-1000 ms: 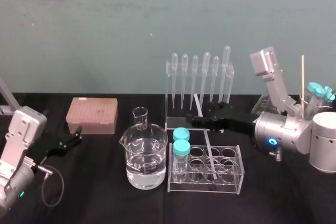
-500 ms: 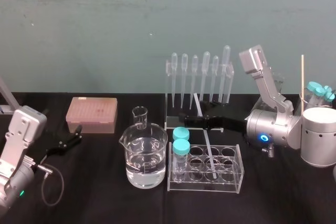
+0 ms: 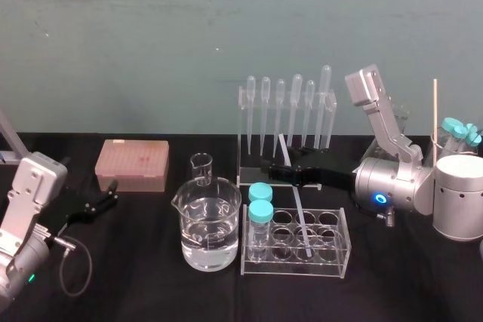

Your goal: Pick up the stirring rod with one hand, then place it down.

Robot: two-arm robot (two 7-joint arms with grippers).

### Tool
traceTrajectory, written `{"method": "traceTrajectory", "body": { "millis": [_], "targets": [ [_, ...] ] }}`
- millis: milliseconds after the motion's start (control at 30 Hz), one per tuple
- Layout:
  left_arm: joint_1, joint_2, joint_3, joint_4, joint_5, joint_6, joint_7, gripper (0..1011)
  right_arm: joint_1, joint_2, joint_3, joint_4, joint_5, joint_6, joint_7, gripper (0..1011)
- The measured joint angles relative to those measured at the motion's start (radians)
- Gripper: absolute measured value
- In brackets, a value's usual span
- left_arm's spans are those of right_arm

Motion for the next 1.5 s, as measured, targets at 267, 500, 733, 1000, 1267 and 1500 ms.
{"method": "traceTrajectory", "body": {
  "millis": [267,500,733,1000,1267,1500],
  "targets": [
    [0.0,0.0,0.0,0.0,0.0,0.0,0.0,1000,-0.001,0.001,0.001,-0.001,0.001,0.0,0.0,541],
    [0.0,0.0,0.0,0.0,0.0,0.0,0.0,1000,-0.001,0.001,0.001,-0.001,0.002,0.0,-0.001,303],
    [0.0,0.0,0.0,0.0,0.0,0.0,0.0,1000,-0.002,0.001,0.001,-0.002,0.002,0.0,-0.001,90],
    [0.0,0.0,0.0,0.0,0.0,0.0,0.0,1000,-0.002,0.001,0.001,-0.002,0.002,0.0,-0.001,72],
    [0.0,0.0,0.0,0.0,0.0,0.0,0.0,1000,-0.053,0.0,0.034,-0.04,0.005,-0.17,0.023,71],
    [0.0,0.0,0.0,0.0,0.0,0.0,0.0,1000,-0.137,0.026,0.065,-0.117,-0.003,-0.325,0.048,71]
  ]
}}
